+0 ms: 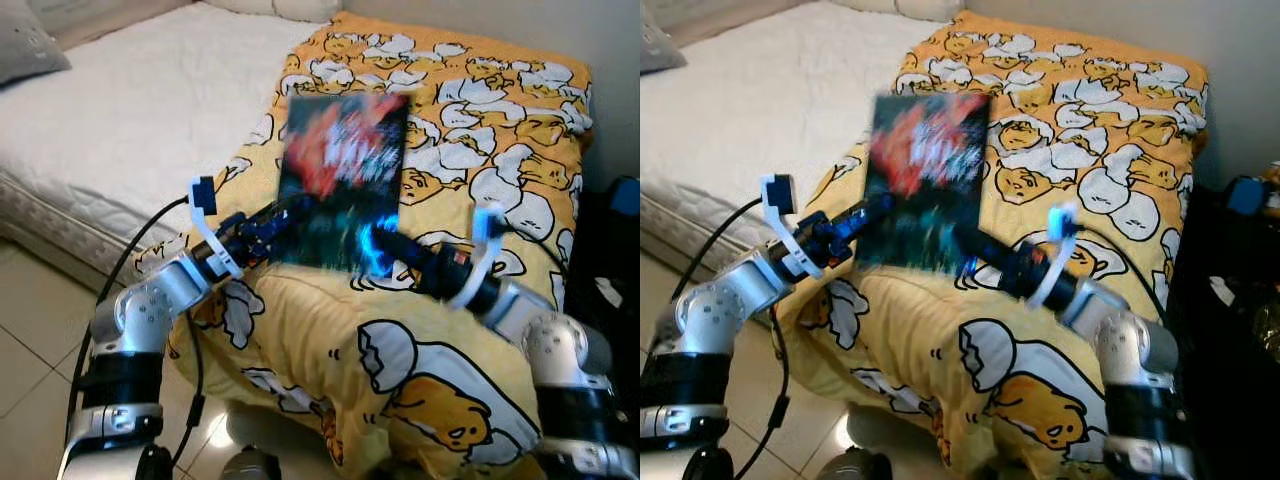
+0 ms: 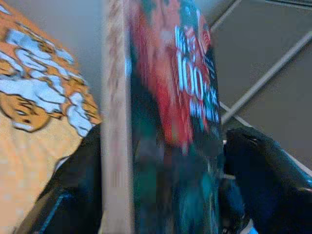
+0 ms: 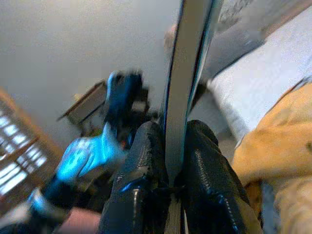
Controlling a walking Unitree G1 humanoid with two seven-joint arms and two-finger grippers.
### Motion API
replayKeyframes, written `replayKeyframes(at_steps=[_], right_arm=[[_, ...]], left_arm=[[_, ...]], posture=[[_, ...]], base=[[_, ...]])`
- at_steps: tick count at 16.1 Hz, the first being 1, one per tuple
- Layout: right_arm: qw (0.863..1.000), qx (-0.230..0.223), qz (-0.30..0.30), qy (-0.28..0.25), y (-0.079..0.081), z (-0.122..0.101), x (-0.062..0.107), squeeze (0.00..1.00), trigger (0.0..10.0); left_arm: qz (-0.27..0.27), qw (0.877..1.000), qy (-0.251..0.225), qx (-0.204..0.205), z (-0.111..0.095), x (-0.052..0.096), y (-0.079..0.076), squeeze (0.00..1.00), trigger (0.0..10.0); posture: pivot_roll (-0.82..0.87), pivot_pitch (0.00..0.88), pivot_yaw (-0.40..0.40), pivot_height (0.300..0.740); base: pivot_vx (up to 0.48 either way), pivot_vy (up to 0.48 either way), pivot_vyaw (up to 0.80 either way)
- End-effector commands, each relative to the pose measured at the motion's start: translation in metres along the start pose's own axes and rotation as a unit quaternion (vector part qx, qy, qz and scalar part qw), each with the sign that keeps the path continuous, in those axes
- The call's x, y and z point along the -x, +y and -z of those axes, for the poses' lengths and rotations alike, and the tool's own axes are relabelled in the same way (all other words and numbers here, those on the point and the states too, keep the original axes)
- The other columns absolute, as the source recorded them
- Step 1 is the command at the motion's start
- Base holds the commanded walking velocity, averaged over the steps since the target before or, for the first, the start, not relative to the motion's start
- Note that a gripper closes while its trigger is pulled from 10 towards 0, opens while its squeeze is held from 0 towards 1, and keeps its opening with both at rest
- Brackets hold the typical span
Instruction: Clean up the room
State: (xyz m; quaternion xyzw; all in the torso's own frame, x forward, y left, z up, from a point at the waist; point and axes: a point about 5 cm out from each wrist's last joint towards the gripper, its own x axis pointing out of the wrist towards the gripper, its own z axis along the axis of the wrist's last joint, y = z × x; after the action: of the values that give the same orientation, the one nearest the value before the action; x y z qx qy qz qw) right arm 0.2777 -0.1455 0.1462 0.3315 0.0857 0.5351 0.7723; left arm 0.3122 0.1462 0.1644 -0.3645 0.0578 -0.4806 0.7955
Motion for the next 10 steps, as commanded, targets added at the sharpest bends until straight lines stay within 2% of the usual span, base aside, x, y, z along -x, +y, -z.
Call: replayKeyframes(at_steps=[1, 5, 8, 10], right_arm=[[0.999, 0.015, -0.043, 0.003, 0.012, -0.006, -0.006, 0.0, 0.0], [0.999, 0.012, -0.046, 0.005, 0.013, -0.007, -0.007, 0.0, 0.0], [0.998, 0.009, -0.061, 0.001, 0.017, -0.01, -0.007, 0.0, 0.0], [0.998, 0.007, -0.064, 0.001, 0.017, -0.01, -0.006, 0.0, 0.0]], left_arm=[[0.013, 1.0, 0.012, 0.005, 0.001, -0.003, -0.001, 0.0, 0.0], [0.037, 0.999, 0.008, 0.007, 0.0, -0.001, -0.004, 0.0, 0.0], [0.056, 0.998, 0.028, 0.023, 0.004, 0.007, -0.009, 0.0, 0.0], [0.066, 0.997, 0.021, 0.031, 0.003, 0.01, -0.011, 0.0, 0.0]], posture=[[-0.08, 0.0, 0.048, 0.74], [-0.08, 0.0, 0.048, 0.74], [-0.07, 0.0, 0.044, 0.74], [-0.07, 0.0, 0.043, 0.74]], base=[[0.0, 0.0, 0.0], [0.0, 0.0, 0.0], [0.0, 0.0, 0.0], [0.0, 0.0, 0.0]])
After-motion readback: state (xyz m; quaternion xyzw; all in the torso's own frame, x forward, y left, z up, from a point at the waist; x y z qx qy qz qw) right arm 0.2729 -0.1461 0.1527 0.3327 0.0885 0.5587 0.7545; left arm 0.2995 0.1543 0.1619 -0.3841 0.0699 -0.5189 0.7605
